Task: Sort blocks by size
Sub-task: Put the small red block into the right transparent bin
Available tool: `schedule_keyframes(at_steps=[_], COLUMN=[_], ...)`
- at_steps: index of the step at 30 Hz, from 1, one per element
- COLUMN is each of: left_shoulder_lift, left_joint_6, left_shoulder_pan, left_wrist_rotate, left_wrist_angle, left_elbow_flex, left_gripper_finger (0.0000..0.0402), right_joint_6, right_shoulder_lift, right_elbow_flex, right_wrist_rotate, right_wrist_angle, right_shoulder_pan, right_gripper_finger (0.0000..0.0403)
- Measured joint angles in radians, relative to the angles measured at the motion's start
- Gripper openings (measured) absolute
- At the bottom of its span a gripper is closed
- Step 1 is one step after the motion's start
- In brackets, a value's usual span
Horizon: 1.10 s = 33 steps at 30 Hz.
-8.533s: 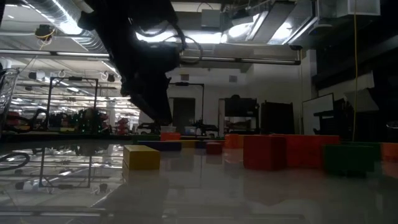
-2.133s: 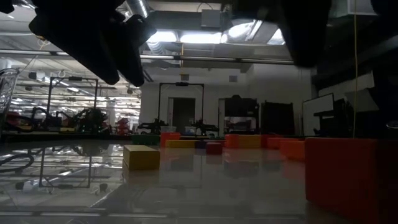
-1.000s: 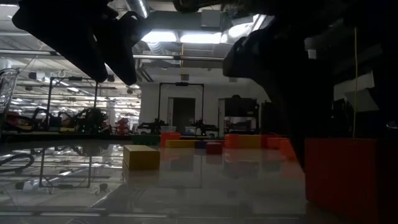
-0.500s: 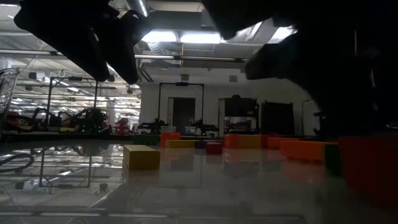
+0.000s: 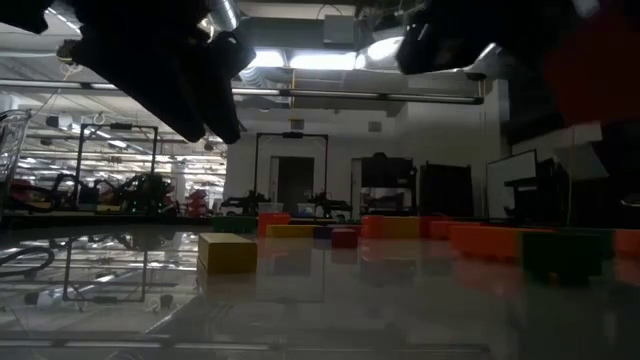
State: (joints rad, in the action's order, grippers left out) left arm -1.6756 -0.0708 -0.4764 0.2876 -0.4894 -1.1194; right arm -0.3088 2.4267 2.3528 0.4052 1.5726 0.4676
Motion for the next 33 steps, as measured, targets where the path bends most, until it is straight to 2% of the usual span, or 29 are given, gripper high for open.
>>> schedule_keyframes(at_steps=[5,9,13,16,19,22,27,33], left_shoulder_lift=[0.000,0.000,0.000,0.000,0.000,0.000,0.000,0.000], left_joint_6=[0.013,0.021,0.021,0.017,0.003,-0.003,-0.003,0.023], left_shoulder_pan=[0.021,0.035,0.045,0.048,0.048,0.048,0.055,0.080], left_wrist_rotate=[0.000,0.000,0.000,0.000,0.000,0.000,0.000,0.000], left_wrist_angle=[0.005,0.009,0.009,0.008,0.007,0.008,0.023,0.091], left_elbow_flex=[0.000,0.000,0.000,0.000,0.000,0.000,0.000,0.000], left_gripper_finger=[0.0172,0.0172,0.0172,0.0172,0.0172,0.0172,0.0172,0.0172], right_joint_6=[-0.026,-0.067,-0.106,-0.109,-0.155,-0.282,-0.555,-0.719], right_shoulder_lift=[-0.048,-0.094,-0.157,-0.215,-0.289,-0.372,-0.428,-0.422], right_elbow_flex=[0.001,-0.002,-0.002,-0.023,-0.102,-0.229,-0.431,-0.590], right_wrist_rotate=[0.130,0.155,0.085,-0.034,-0.169,-0.257,-0.273,-0.257], right_wrist_angle=[-0.002,-0.001,-0.001,-0.004,-0.005,-0.002,-0.002,-0.057], right_shoulder_pan=[-0.019,-0.008,0.016,0.055,0.108,0.169,0.277,0.381], right_gripper_finger=[0.0135,0.0135,0.0136,0.0136,0.0136,0.0137,0.0137,0.0151])
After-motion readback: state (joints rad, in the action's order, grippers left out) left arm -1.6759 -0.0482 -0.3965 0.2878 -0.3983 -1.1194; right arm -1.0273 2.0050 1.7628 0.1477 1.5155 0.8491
